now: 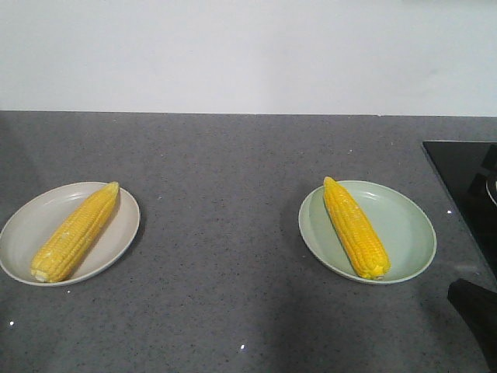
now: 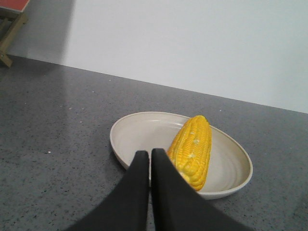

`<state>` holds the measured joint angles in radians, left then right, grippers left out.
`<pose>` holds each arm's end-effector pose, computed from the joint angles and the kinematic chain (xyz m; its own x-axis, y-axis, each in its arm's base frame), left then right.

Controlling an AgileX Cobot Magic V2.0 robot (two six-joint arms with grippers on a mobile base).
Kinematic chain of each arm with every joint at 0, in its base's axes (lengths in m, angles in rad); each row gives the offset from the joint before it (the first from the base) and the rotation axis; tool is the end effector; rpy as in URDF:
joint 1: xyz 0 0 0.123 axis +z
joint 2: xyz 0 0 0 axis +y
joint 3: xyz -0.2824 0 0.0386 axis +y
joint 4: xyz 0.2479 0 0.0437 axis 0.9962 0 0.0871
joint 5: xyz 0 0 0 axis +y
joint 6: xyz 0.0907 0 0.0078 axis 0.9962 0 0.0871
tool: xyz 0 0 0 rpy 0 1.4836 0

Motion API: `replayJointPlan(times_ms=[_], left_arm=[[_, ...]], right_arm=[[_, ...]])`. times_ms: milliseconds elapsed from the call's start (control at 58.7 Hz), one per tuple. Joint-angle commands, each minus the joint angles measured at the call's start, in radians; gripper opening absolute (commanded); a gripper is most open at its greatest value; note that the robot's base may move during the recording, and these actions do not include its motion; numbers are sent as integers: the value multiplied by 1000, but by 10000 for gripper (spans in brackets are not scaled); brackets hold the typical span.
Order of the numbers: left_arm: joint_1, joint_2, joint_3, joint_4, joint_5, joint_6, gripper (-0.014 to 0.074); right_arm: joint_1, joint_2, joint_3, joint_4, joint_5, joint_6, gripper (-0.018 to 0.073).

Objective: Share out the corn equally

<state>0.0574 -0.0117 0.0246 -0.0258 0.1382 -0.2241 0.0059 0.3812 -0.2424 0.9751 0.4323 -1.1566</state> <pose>0.0564 0.0029 0.1929 -0.0484 -0.2503 -0.9670 -0.0679 0.9667 -0.2468 0.0850 0.0322 0.2472 -0.2168 -0.2124 -0.9528 -0.3953 0.9115 -0.1133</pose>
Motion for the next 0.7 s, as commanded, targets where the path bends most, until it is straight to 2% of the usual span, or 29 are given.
replayJointPlan(times_ms=[0, 170, 307, 409, 528, 579, 682], left_arm=[[-6, -15, -23, -1, -66, -10, -6], [-6, -15, -23, -1, -66, -10, -6], [-6, -15, -23, -1, -66, -10, -6], [-6, -15, -23, -1, -66, -10, -6], [-6, -15, -23, -1, -66, -10, -6], [-6, -15, -23, -1, -66, -10, -6], [-6, -15, -23, -1, -66, -10, -6]], right_arm=[[-5, 6, -27, 26, -31, -11, -2], [-2, 3, -23, 19, -37, -12, -2], [30, -31, 21, -22, -54, -11, -2], [45, -93, 89, -69, -89, 28, -2], [43, -193, 124, -200, -117, 181, -2], [42, -233, 136, -296, -134, 287, -2], [42, -296, 164, -519, -216, 580, -2]])
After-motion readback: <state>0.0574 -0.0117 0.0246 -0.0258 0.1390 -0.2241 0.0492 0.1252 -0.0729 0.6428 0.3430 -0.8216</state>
